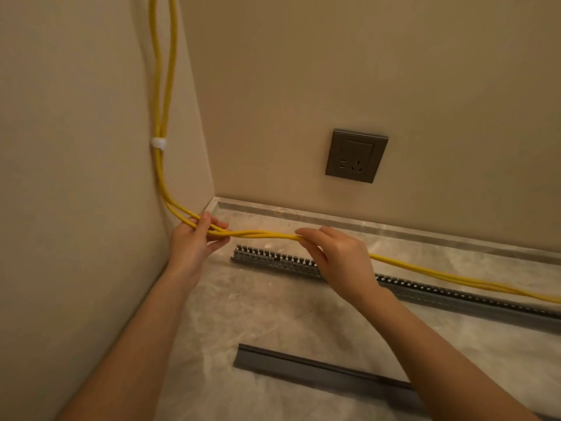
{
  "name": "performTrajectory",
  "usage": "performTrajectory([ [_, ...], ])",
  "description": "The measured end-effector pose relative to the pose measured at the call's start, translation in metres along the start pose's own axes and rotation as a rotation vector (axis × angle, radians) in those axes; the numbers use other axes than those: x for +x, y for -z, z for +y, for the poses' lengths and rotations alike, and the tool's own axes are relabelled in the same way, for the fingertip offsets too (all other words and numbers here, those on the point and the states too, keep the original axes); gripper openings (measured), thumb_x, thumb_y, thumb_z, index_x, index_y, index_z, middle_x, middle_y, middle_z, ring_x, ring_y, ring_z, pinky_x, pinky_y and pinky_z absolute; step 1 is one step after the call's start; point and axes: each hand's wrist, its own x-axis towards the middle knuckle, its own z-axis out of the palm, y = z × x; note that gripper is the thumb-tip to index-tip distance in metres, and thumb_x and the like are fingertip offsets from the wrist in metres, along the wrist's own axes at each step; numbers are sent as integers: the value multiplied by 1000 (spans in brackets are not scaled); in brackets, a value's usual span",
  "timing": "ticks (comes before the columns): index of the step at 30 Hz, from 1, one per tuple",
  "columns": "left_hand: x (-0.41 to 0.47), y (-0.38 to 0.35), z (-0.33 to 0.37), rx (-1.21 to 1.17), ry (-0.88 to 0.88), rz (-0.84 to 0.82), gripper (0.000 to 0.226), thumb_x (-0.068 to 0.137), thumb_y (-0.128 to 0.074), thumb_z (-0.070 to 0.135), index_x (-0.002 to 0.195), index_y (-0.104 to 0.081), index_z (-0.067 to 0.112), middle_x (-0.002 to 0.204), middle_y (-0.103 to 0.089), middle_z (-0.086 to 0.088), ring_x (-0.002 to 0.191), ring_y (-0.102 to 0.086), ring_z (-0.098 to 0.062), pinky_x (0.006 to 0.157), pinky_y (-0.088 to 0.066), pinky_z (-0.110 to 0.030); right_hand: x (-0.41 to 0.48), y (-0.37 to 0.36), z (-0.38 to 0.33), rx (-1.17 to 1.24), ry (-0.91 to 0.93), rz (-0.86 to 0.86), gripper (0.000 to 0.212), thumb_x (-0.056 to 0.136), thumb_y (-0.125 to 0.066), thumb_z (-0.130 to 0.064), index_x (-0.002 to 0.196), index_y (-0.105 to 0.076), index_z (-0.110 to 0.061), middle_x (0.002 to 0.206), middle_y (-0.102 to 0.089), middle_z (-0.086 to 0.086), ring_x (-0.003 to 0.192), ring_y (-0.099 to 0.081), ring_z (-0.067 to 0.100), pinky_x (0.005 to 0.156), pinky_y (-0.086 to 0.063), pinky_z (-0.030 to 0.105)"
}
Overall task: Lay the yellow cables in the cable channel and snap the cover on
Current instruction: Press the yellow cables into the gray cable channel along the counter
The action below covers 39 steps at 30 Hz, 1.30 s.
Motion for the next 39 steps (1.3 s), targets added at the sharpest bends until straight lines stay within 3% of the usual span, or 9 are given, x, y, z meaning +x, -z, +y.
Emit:
performTrajectory([
  [7, 7, 2, -12, 201, 6, -59, 15, 94, -52, 10, 80, -59, 12, 84, -64, -8, 80, -61, -14, 74, -49, -24, -12, -27, 17, 130, -95, -135, 20, 91, -57, -11, 108, -67, -7, 99, -69, 10, 87, -64, 27, 75, -53, 36],
  [10, 3, 7, -21, 259, 1, -127, 12, 86, -64, 6, 84, -62, 17, 92, -66, -9, 84, -61, -12, 79, -49, -23, -16, -35, 19, 148, -129, -118, 17, 90, -59, -9, 103, -68, -6, 98, -69, 10, 88, -64, 27, 77, -52, 35],
  [13, -1, 9, -28, 314, -37, -153, 12, 84, -65, 2, 86, -63, 14, 90, -68, -6, 79, -63, -7, 69, -53, -16, -23, -43, 18, 139, -143, -134, 16, 89, -60, -7, 101, -70, -4, 96, -69, 10, 90, -62, 29, 78, -52, 38],
  [19, -1, 3, -34, 396, -48, -69, 8, 84, -66, 5, 85, -62, 11, 90, -67, -10, 83, -64, -17, 77, -54, -35, -31, -50, 17, 87, -103, -70, 14, 83, -67, -3, 96, -72, -3, 89, -69, 10, 84, -60, 30, 74, -51, 40],
  [26, 4, -1, -35, 390, 7, -8, 13, 84, -67, 6, 80, -61, 17, 88, -65, -9, 77, -64, -23, 77, -55, -42, -41, -55, 19, 46, -84, -69, 25, 84, -66, -8, 109, -69, -7, 99, -69, 8, 90, -62, 28, 78, -50, 39],
  [33, 4, -6, -35, 344, 41, 10, 12, 84, -67, 7, 95, -62, 7, 88, -66, -8, 75, -63, -11, 63, -54, -21, -49, -56, 17, -64, -64, -107, 38, 84, -66, -13, 121, -61, -5, 111, -66, 9, 100, -60, 29, 88, -47, 38],
  [39, 0, -6, -36, 375, -24, 49, 19, 82, -69, 8, 99, -64, 2, 87, -68, -16, 80, -65, -22, 74, -55, -34, -49, -58, 16, -117, -85, -122, 38, 87, -63, -17, 123, -60, -9, 114, -65, 8, 102, -60, 29, 90, -47, 38],
])
